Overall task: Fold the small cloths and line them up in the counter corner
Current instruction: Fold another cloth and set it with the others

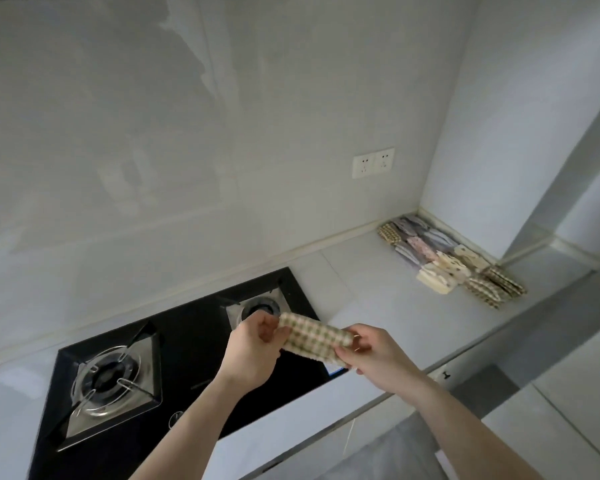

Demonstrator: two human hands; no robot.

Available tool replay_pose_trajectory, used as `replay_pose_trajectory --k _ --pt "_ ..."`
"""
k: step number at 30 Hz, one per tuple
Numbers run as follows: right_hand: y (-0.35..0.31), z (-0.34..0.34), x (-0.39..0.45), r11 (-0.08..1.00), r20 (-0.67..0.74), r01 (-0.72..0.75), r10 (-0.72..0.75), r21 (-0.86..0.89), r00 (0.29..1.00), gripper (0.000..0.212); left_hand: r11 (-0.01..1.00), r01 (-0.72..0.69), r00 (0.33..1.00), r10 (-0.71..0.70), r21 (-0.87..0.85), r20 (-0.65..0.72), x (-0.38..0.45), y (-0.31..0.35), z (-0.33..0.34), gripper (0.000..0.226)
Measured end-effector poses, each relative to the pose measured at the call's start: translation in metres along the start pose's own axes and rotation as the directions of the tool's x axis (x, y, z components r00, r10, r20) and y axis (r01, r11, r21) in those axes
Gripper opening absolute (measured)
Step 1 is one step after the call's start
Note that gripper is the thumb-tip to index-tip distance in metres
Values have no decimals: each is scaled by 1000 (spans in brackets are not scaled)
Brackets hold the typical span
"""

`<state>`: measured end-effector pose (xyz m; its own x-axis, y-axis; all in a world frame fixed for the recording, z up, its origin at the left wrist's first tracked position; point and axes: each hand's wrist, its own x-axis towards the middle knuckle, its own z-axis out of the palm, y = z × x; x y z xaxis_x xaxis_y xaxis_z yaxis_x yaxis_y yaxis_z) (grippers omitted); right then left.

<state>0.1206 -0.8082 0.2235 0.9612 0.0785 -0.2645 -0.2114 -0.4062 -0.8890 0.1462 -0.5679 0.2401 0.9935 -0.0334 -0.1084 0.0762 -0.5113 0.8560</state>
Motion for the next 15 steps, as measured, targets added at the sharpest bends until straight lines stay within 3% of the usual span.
replay_pose_trajectory --k 8,11,15 --pt "49 -52 24 968 -180 -192 220 160 959 10 996 -80 982 70 49 175 43 18 69 22" --pt "74 -79 42 890 -256 -295 394 349 883 14 993 -80 965 55 88 257 56 20 83 21" --pt "115 -127 75 744 -293 -340 575 575 764 22 985 -78 966 35 156 257 87 28 97 17"
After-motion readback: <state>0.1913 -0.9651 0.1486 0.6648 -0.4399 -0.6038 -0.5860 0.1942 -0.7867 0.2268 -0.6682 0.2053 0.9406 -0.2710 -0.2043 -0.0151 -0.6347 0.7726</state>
